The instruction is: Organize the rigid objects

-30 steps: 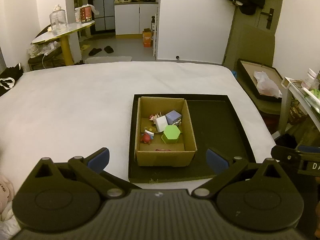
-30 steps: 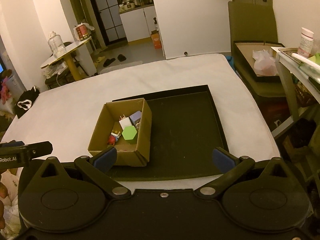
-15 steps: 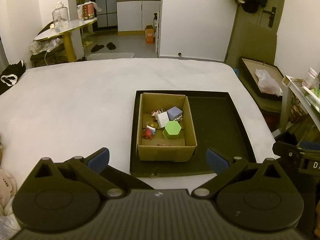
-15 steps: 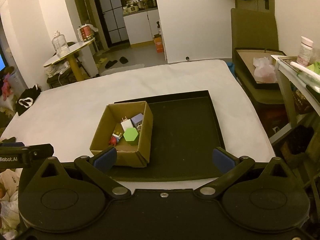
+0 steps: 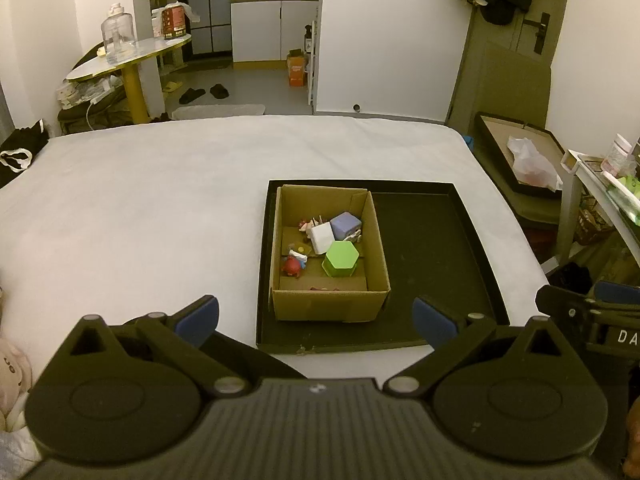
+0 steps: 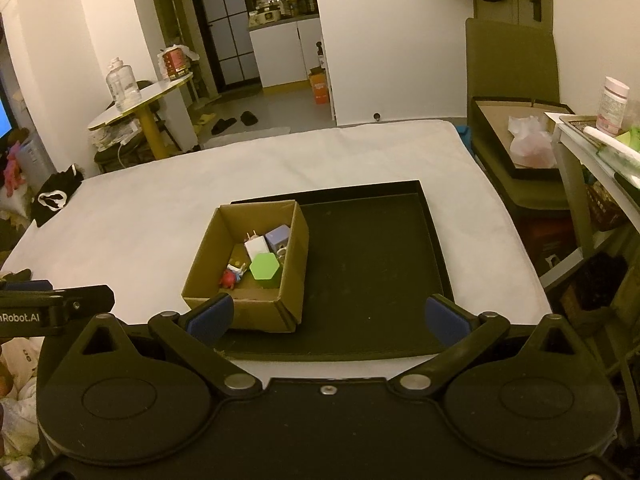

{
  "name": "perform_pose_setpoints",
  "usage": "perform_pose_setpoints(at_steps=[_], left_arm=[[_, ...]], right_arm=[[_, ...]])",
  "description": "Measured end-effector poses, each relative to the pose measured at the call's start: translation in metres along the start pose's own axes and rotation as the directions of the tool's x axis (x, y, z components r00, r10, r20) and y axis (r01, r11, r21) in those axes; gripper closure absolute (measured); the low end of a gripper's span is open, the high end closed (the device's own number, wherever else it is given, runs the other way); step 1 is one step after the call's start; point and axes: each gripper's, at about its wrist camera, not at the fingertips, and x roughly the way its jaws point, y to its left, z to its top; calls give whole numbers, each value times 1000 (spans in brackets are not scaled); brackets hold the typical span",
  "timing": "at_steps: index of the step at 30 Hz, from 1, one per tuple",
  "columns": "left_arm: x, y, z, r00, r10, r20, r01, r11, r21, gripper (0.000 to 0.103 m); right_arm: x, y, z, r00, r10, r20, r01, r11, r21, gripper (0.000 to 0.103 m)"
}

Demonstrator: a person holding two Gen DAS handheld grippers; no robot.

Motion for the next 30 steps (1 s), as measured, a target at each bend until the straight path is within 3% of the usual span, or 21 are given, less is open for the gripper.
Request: perform_pose_setpoints(at_steps=[30], left_arm=[[1,-1,0,1000,-14,-17,14,1000,9,1]], right_arm=[[-1,-2,1,1000,-20,-1,20,1000,9,0]])
